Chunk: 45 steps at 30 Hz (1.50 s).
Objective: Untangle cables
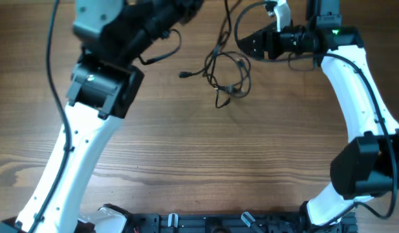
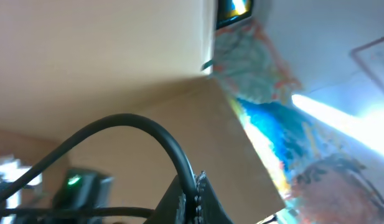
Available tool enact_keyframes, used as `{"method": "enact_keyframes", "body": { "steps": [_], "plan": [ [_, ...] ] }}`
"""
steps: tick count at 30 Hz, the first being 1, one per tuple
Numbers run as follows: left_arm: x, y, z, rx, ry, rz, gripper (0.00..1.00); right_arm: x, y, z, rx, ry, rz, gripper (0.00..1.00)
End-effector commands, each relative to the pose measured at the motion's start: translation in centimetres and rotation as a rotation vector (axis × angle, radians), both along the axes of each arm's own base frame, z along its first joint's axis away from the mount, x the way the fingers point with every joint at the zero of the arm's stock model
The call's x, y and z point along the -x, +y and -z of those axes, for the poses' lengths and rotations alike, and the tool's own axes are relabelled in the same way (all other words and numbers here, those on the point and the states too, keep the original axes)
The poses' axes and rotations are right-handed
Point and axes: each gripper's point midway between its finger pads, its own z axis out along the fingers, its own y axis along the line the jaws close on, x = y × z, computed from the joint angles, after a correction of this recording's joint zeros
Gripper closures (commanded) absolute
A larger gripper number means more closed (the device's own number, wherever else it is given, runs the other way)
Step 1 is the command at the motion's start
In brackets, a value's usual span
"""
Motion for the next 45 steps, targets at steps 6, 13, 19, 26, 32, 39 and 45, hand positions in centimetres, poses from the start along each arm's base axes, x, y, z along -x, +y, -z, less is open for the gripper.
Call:
{"method": "enact_keyframes", "body": {
  "steps": [6,13,19,26,32,39,45],
  "plan": [
    [1.3,0.8,0.0,-0.030,0.038,-0.001,0.96,1.5,4.0,-3.9,-0.477,0.418,-0.013,0.23],
    [0.9,-0.3,1.6,-0.081,0.051,0.044,0.96,2.5,6.5,-4.5,-0.493,0.426,-0.088,0.25],
    [1.4,-0.3,0.3,-0.041,0.019,0.064,0.96,3.4,8.9,-3.9,-0.456,0.433,-0.110,0.25],
    [2.2,0.0,-2.6,0.053,-0.049,0.082,0.96,4.1,11.8,-1.6,-0.342,0.464,-0.033,0.26],
    [-1.8,2.0,6.9,-0.169,0.258,-0.150,0.96,1.1,7.8,-0.4,-0.320,0.487,0.166,0.32],
    [-4.0,4.3,17.9,-0.638,0.368,-0.261,0.96,1.1,4.2,0.1,-0.292,0.422,0.113,0.30],
    [-6.6,7.0,5.3,-0.181,0.112,-0.365,0.96,2.8,6.7,1.2,-0.210,0.418,0.063,0.28]
  ]
}}
